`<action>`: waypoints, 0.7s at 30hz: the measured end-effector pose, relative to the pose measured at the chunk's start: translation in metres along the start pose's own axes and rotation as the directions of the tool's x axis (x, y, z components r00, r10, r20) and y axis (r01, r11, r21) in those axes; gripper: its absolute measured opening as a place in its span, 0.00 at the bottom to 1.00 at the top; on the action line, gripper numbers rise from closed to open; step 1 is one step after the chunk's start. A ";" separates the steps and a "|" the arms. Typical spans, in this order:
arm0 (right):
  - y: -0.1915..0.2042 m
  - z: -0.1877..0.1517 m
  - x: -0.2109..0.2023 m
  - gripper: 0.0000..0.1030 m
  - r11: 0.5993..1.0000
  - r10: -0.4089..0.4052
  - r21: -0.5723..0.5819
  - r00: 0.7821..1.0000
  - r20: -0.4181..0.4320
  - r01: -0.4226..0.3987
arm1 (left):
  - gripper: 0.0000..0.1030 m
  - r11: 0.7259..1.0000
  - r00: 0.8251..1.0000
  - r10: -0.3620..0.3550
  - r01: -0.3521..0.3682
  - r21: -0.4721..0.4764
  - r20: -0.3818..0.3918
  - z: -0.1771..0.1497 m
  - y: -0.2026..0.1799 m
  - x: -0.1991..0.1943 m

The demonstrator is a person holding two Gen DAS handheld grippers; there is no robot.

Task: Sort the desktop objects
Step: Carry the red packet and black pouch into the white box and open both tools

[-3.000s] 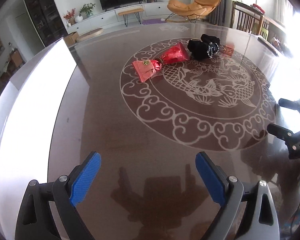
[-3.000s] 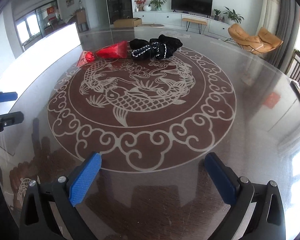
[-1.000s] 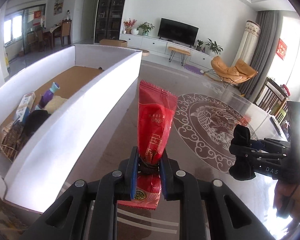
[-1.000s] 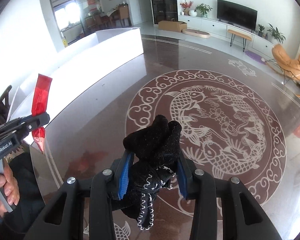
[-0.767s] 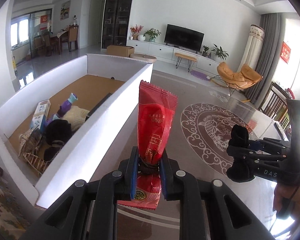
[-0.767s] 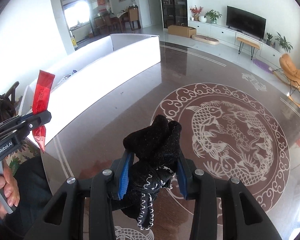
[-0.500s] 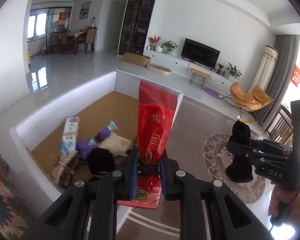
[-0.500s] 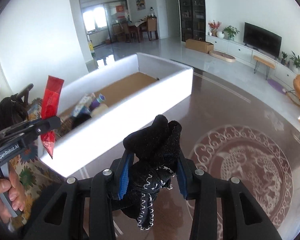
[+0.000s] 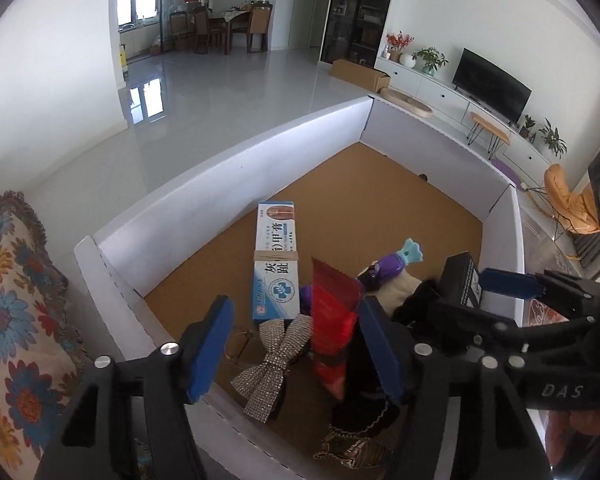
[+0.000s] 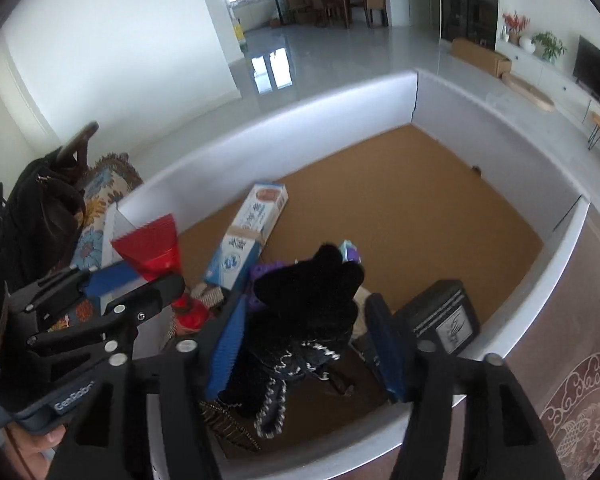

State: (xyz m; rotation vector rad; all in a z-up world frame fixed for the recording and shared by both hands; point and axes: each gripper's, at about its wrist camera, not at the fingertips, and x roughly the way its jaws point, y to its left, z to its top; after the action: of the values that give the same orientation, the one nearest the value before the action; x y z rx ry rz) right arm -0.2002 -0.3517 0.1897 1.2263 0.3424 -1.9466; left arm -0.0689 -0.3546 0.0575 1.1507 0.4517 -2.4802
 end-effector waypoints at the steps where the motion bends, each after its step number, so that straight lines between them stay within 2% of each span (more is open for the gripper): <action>1: -0.003 -0.004 0.004 0.86 1.000 0.002 0.012 1.000 -0.008 -0.002 | 0.76 1.000 1.000 -0.014 0.014 -0.009 0.013 -0.001 0.002 -0.002; 2: -0.005 -0.006 0.002 0.88 1.000 0.007 0.015 1.000 0.000 -0.007 | 0.84 1.000 0.999 -0.018 0.019 -0.016 0.029 -0.001 0.003 -0.005; 6: -0.015 -0.018 -0.025 0.95 0.999 -0.052 0.016 0.995 0.084 0.051 | 1.00 1.000 0.986 -0.001 0.004 -0.018 0.166 -0.006 -0.005 -0.031; 8: -0.023 -0.021 -0.045 0.96 0.996 -0.083 0.036 0.988 0.128 0.079 | 1.00 0.999 0.983 0.028 -0.024 -0.023 0.180 -0.003 -0.012 -0.040; 10: -0.034 -0.027 -0.060 0.99 0.993 -0.110 0.053 0.982 0.152 0.103 | 1.00 0.999 0.985 0.024 -0.017 -0.039 0.171 -0.002 -0.022 -0.048; 12: -0.042 -0.033 -0.069 1.00 0.990 -0.138 0.062 0.978 0.157 0.130 | 1.00 0.998 0.983 0.037 -0.026 -0.065 0.182 -0.005 -0.030 -0.056; 16: -0.057 -0.043 -0.079 1.00 0.982 -0.181 0.074 0.972 0.149 0.171 | 1.00 0.993 0.969 0.103 -0.087 -0.082 0.223 -0.011 -0.046 -0.069; 21: -0.070 -0.048 -0.086 1.00 0.981 -0.181 0.104 0.972 0.149 0.166 | 1.00 0.994 0.973 0.064 -0.042 -0.102 0.223 -0.015 -0.050 -0.076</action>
State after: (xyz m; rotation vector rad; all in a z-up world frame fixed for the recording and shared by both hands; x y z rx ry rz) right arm -0.2030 -0.2366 0.2264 1.1212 0.2895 -2.2170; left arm -0.0360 -0.2898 0.1137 0.8194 0.4634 -2.4754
